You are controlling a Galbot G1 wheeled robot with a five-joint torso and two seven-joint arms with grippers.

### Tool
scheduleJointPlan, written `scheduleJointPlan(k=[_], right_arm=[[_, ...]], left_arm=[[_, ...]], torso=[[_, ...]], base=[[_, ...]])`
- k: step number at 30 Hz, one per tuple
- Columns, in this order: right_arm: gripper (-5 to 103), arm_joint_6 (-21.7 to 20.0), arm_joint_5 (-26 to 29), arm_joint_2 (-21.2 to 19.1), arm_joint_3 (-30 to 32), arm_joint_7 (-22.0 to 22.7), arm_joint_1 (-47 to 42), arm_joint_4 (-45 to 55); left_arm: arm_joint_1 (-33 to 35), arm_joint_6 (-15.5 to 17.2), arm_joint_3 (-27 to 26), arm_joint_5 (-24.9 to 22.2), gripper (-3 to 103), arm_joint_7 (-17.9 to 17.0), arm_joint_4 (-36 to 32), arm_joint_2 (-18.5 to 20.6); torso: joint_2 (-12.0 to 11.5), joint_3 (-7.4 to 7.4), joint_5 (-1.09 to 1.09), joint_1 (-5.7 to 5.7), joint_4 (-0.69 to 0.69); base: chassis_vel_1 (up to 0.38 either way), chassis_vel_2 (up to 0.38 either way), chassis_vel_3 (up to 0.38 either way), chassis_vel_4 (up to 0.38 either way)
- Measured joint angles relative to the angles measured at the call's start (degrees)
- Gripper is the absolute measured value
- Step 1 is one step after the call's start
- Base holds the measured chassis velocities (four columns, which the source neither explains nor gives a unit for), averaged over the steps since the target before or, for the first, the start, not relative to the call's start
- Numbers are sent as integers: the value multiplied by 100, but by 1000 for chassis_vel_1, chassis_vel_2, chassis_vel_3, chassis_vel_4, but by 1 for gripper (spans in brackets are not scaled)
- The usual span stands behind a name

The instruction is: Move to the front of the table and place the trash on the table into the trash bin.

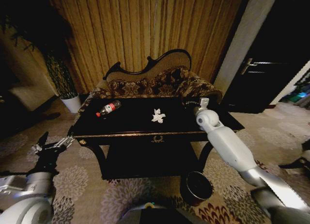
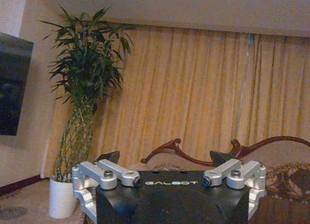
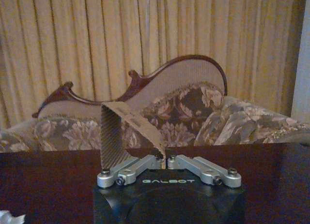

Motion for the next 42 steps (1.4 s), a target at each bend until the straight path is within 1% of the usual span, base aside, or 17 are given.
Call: scheduleJointPlan(k=[1, 3, 4, 6, 8, 9, 11, 13, 14, 16, 18, 19, 21, 28, 33, 42], right_arm=[[0, 47, -1, -95, 204, -11, -288, 246], [0, 72, -27, -221, 511, -22, -729, 572], [0, 72, -27, -221, 511, -22, -729, 572], [0, 119, -66, -294, 839, -37, -1152, 877], [0, 126, -75, -324, 1047, -39, -1401, 1088], [0, 126, -75, -324, 1047, -39, -1401, 1088], [0, 140, -202, -372, 1467, -62, -1855, 1421], [0, 148, -269, -388, 1731, -71, -2149, 1636], [0, 148, -269, -388, 1731, -71, -2149, 1636], [0, 191, -325, -427, 2064, -70, -2585, 1894], [0, 215, -341, -440, 2152, -69, -2732, 1970], [0, 259, -367, -461, 2298, -65, -2946, 2089], [0, 321, -399, -489, 2510, -57, -3253, 2266], [0, 388, -433, -452, 2785, -36, -3645, 2494], [0, 425, -462, -307, 3053, -22, -3994, 2661], [0, 516, -579, -115, 3102, -25, -4193, 2716]], left_arm=[[-16, -10, 16, -2, 100, 2, 0, 0], [-41, -28, 43, -5, 100, 5, 0, 22], [-41, -28, 43, -5, 100, 5, 0, 22], [-90, -31, 53, -24, 100, 4, 1, 76], [-130, -32, 55, -54, 100, 3, 16, 134], [-130, -32, 55, -54, 100, 3, 16, 134], [-207, -20, 56, -107, 100, -11, 75, 265], [-250, -5, 59, -162, 100, -14, 112, 344], [-250, -5, 59, -162, 100, -14, 112, 344], [-302, 4, 61, -233, 100, -15, 169, 427], [-317, 6, 61, -257, 100, -13, 191, 448], [-342, 11, 61, -289, 100, -9, 238, 484], [-360, 64, 50, -334, 100, 17, 284, 533], [-360, 158, 24, -395, 100, 48, 286, 591], [-378, 165, 26, -416, 100, 72, 282, 626], [-335, 168, -14, -426, 100, 89, 278, 623]], torso=[[0, 0, -3, 0, 0], [0, 0, 0, 0, 0], [0, 0, 0, 0, 0], [0, 0, -1, 0, 0], [0, 0, 0, 0, -1], [0, 0, 0, 0, -1], [0, 0, -2, 0, 0], [0, 0, -2, 0, 0], [0, 0, -2, 0, 0], [0, -1, -2, 0, 1], [0, 0, -2, 0, 0], [0, 0, -1, 0, -1], [0, 0, -3, 0, 0], [0, 0, -2, 0, 1], [0, 0, -2, 0, 0], [-1, 0, -2, 0, 0]], base=[[0, 0, 0, 0], [0, 0, 0, 0], [0, 0, 0, 0], [0, 0, 0, 0], [0, 0, 0, 0], [0, 0, 0, 0], [0, 0, 0, 0], [0, 0, 0, 0], [0, 0, 0, 0], [0, 0, 0, 0], [0, 0, 0, 0], [0, 0, 0, 0], [0, 0, 0, 0], [0, 0, 0, 0], [0, 0, 0, 0], [11, -15, -9, 7]])
